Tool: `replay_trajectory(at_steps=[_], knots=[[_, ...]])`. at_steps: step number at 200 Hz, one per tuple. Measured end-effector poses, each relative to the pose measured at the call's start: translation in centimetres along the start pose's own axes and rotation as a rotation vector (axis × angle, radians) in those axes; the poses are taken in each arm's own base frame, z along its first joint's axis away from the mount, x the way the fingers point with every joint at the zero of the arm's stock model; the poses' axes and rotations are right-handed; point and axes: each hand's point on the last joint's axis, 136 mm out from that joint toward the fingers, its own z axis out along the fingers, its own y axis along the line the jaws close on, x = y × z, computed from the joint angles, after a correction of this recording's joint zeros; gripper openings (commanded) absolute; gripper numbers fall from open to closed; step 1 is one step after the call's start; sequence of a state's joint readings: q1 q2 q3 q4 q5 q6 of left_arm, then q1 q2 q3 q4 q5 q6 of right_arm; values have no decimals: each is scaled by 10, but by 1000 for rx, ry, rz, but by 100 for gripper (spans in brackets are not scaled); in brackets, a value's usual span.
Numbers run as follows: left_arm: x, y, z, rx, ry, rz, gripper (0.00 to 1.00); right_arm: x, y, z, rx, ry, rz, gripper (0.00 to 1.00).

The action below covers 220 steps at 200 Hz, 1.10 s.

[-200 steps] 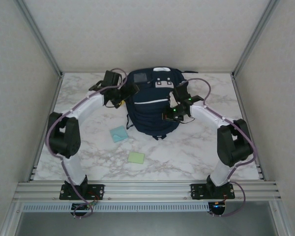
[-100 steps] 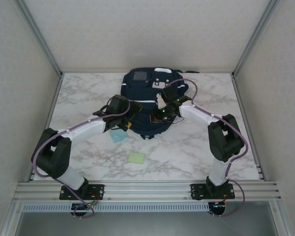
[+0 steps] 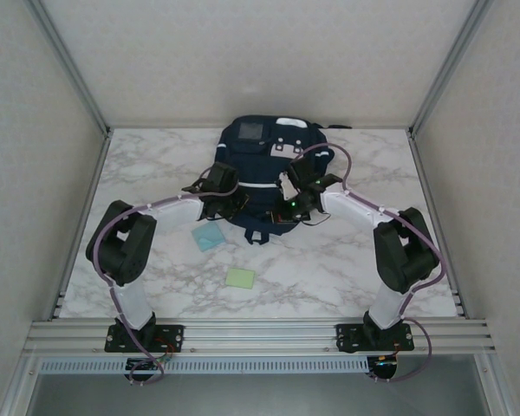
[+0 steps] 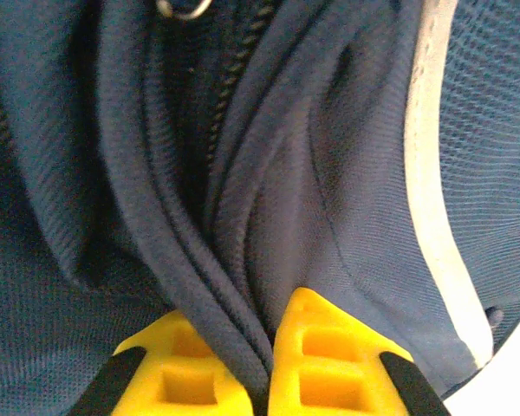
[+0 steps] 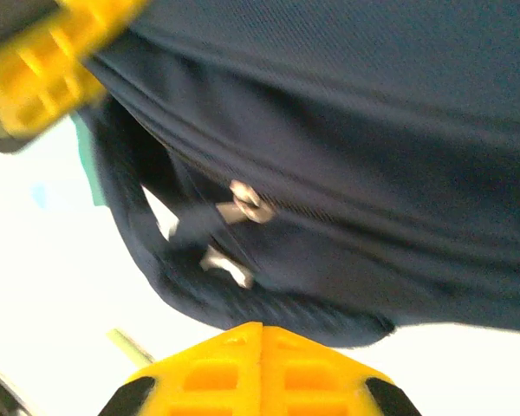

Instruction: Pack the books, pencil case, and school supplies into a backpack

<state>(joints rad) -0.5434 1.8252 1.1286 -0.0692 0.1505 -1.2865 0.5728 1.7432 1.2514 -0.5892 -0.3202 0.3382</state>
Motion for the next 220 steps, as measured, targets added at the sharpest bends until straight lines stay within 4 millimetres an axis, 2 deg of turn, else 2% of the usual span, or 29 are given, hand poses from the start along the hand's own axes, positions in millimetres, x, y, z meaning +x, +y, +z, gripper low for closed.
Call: replay_trajectory(at_steps=[41,56,64,73,99,109,126,136,161,171,199,220], knots=[[-4,-6,-10,13,-12,40,2,9,-48,-12,177,32,21,0],[-4,-9,-15,19,-18,55,16,8,-58,-15,200,32,36,0],[-4,-10,-17,21,-21,64,30,7,-60,-16,203,28,42,0],[-4,-10,-18,19,-20,77,37,6,-58,-18,200,21,52,3],[-1,-8,-19,11,-14,84,42,-3,-40,-25,165,-44,107,21],[1,-8,-18,11,-11,80,47,-8,-27,-27,136,-83,118,23],[4,-9,-18,14,-2,80,48,-15,-3,-30,87,-138,138,24],[5,-9,-18,14,0,79,42,-18,8,-29,65,-162,146,23],[6,-9,-18,11,1,57,0,-24,16,-25,43,-191,184,21],[6,-9,-18,11,1,48,0,-26,16,-24,42,-199,197,24],[6,-10,-18,14,2,10,0,-27,21,-15,31,-207,238,47],[6,-12,-21,21,0,-10,0,-24,25,-9,24,-205,260,54]])
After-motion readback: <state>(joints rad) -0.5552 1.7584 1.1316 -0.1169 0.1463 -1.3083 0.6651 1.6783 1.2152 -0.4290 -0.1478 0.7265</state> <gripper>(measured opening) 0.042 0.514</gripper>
